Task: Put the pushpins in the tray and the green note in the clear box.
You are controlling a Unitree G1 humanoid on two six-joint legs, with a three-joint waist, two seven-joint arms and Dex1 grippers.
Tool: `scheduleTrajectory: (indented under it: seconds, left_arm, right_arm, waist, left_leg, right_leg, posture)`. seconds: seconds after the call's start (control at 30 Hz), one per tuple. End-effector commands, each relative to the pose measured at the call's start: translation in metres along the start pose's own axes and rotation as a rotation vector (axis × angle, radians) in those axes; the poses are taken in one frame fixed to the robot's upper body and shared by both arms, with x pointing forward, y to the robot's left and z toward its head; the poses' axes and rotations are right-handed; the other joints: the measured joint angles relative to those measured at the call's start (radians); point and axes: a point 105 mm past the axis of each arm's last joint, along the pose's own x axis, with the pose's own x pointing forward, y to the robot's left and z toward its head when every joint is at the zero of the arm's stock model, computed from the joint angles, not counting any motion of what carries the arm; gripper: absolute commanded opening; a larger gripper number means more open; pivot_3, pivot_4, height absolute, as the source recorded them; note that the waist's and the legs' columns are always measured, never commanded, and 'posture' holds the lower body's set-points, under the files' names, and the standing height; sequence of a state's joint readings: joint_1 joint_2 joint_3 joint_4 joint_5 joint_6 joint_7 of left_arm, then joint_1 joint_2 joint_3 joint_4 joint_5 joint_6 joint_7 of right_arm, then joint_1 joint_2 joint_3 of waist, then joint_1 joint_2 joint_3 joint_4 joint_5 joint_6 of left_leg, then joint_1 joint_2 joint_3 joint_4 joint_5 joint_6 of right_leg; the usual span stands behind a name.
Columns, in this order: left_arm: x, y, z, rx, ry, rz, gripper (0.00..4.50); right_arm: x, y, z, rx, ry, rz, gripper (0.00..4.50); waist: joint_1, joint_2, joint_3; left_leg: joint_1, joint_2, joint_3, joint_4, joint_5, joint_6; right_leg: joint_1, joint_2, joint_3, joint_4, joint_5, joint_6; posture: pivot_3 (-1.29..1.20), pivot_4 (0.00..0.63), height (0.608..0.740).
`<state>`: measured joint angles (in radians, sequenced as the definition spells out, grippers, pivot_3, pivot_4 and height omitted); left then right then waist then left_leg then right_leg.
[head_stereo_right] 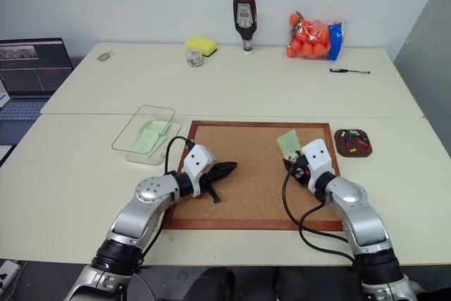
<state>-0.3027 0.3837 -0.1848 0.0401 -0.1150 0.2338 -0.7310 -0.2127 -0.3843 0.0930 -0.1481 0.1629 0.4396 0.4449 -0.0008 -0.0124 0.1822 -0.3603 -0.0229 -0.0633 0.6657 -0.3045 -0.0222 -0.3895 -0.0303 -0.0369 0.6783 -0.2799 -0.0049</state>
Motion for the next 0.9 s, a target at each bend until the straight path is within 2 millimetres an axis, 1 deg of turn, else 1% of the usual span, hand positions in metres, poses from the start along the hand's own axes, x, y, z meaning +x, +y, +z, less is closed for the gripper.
scheduleTrajectory:
  seconds: [0.03, 0.2, 0.23, 0.33, 0.37, 0.57, 0.63, 0.77, 0.9]
  left_arm:
    - [0.000, -0.006, -0.009, -0.014, 0.034, -0.017, 0.00]
    - [0.000, -0.006, -0.009, -0.014, 0.034, -0.017, 0.00]
    - [0.000, -0.006, -0.009, -0.014, 0.033, -0.017, 0.00]
    - [0.000, -0.007, -0.009, -0.015, 0.033, -0.017, 0.00]
    - [0.000, -0.007, -0.009, -0.015, 0.033, -0.017, 0.00]
    - [0.000, -0.006, -0.009, -0.015, 0.034, -0.015, 0.00]
    - [-0.001, -0.006, -0.009, -0.015, 0.034, -0.014, 0.00]
    - [-0.001, -0.007, -0.009, -0.025, 0.033, -0.020, 0.00]
    - [0.000, -0.007, -0.008, -0.027, 0.025, -0.022, 0.00]
  right_arm:
    - [0.003, 0.000, 0.012, -0.031, -0.051, 0.006, 1.98]
    - [0.003, 0.000, 0.012, -0.026, -0.055, 0.006, 0.97]
    - [0.003, 0.000, 0.012, -0.024, -0.056, 0.007, 0.85]
    - [0.002, 0.001, 0.012, -0.023, -0.057, 0.007, 0.27]
    - [0.002, 0.000, 0.012, -0.023, -0.057, 0.007, 0.02]
    - [-0.002, -0.002, 0.018, -0.042, -0.078, 0.010, 0.01]
    - [-0.005, -0.002, 0.025, -0.068, -0.106, 0.014, 0.01]
    - [-0.011, -0.001, 0.049, -0.116, -0.185, 0.025, 0.01]
    - [-0.015, 0.003, 0.064, -0.153, -0.233, 0.049, 0.01]
  waist:
    - [0.000, 0.000, 0.000]
    - [0.000, 0.000, 0.000]
    - [0.000, 0.000, 0.000]
    - [0.000, 0.000, 0.000]
    - [0.000, 0.000, 0.000]
    - [0.000, 0.000, 0.000]
    - [0.000, 0.000, 0.000]
    - [0.000, 0.000, 0.000]
    - [0.000, 0.000, 0.000]
  left_leg:
    - [0.000, 0.000, 0.000, 0.000, 0.000, 0.000]
    - [0.000, 0.000, 0.000, 0.000, 0.000, 0.000]
    - [0.000, 0.000, 0.000, 0.000, 0.000, 0.000]
    - [0.000, 0.000, 0.000, 0.000, 0.000, 0.000]
    - [0.000, 0.000, 0.000, 0.000, 0.000, 0.000]
    - [0.000, 0.000, 0.000, 0.000, 0.000, 0.000]
    - [0.000, 0.000, 0.000, 0.000, 0.000, 0.000]
    - [0.000, 0.000, 0.000, 0.000, 0.000, 0.000]
    - [-0.001, 0.000, 0.000, 0.000, 0.000, 0.000]
  right_leg:
    - [0.000, 0.000, 0.000, 0.000, 0.000, 0.000]
    - [0.000, 0.000, 0.000, 0.000, 0.000, 0.000]
    - [0.000, 0.000, 0.000, 0.000, 0.000, 0.000]
    - [0.000, 0.000, 0.000, 0.000, 0.000, 0.000]
    - [0.000, 0.000, 0.000, 0.000, 0.000, 0.000]
    - [0.000, 0.000, 0.000, 0.000, 0.000, 0.000]
    - [0.000, 0.000, 0.000, 0.000, 0.000, 0.000]
    - [0.000, 0.000, 0.000, 0.000, 0.000, 0.000]
    - [-0.001, 0.000, 0.000, 0.000, 0.000, 0.000]
  posture:
    - [0.00, 0.150, 0.740]
    - [0.00, 0.150, 0.740]
    - [0.00, 0.150, 0.740]
    - [0.00, 0.150, 0.740]
    - [0.00, 0.150, 0.740]
    - [0.00, 0.150, 0.740]
    - [0.00, 0.150, 0.740]
    - [0.00, 0.150, 0.740]
    - [0.00, 0.150, 0.740]
